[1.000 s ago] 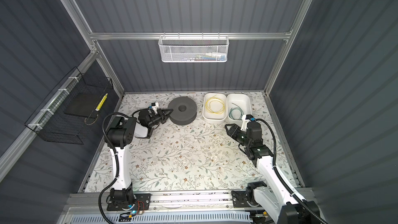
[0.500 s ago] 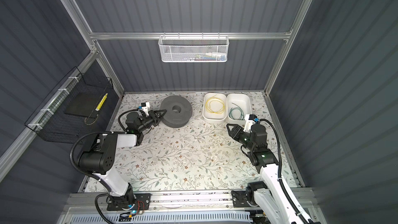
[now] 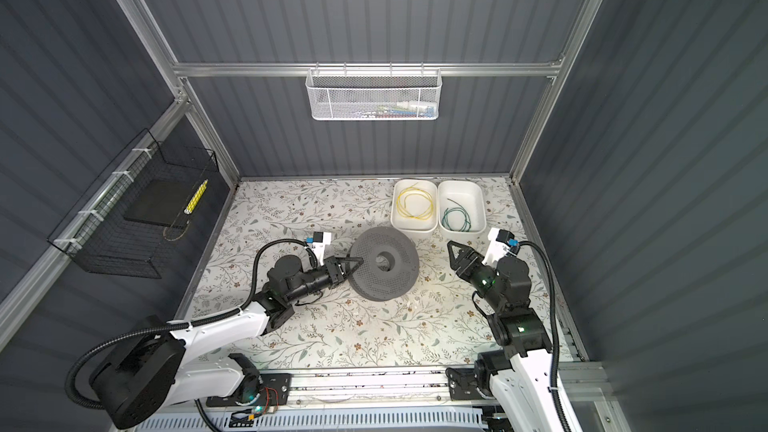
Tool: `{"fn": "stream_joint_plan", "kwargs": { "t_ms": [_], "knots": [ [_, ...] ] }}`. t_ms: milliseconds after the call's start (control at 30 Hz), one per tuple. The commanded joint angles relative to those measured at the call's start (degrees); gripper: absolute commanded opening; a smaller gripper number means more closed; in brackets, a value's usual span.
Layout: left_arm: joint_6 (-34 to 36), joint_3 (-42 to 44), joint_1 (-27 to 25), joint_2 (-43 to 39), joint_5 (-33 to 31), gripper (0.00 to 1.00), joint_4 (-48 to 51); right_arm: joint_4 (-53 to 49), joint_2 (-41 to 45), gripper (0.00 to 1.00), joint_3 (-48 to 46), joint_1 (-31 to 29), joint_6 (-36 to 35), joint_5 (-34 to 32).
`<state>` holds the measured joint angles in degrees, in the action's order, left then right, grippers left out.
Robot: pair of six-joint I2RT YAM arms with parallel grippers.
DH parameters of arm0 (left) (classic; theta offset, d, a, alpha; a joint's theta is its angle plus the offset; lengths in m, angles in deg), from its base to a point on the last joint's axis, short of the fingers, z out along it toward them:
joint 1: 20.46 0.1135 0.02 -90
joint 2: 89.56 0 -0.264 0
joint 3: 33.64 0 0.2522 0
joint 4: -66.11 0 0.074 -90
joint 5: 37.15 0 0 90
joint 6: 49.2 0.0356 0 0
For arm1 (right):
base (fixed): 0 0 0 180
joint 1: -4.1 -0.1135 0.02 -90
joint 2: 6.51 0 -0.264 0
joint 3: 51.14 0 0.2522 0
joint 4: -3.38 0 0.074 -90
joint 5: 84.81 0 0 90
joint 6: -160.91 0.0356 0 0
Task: Wrap the cables
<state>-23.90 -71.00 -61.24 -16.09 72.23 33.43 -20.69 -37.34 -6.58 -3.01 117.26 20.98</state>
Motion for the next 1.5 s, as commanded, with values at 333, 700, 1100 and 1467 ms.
{"fn": "stream_joint_plan", "kwargs": {
  "t_ms": [333,700,1100,1467],
  "knots": [
    [-0.83,4.86,-5.28,9.08,-11.16,0.0,-10.0,-6.0,2.28,0.6,0.2,0.26,1.03,-0.02],
    [1.61,4.58,-5.24,6.93,-15.26,0.25,-2.21,-7.41,0.7,0.61,1.9,0.26,0.52,-0.01],
    [6.38,1.08,-5.18,1.92,-18.82,0.47,11.46,-9.58,-0.85,0.62,4.25,0.26,-0.93,-0.1],
    [12.19,-2.72,-5.17,-10.86,-27.75,0.82,34.99,-9.48,-3.73,0.65,5.85,0.25,-1.99,1.48]
  ]
}}
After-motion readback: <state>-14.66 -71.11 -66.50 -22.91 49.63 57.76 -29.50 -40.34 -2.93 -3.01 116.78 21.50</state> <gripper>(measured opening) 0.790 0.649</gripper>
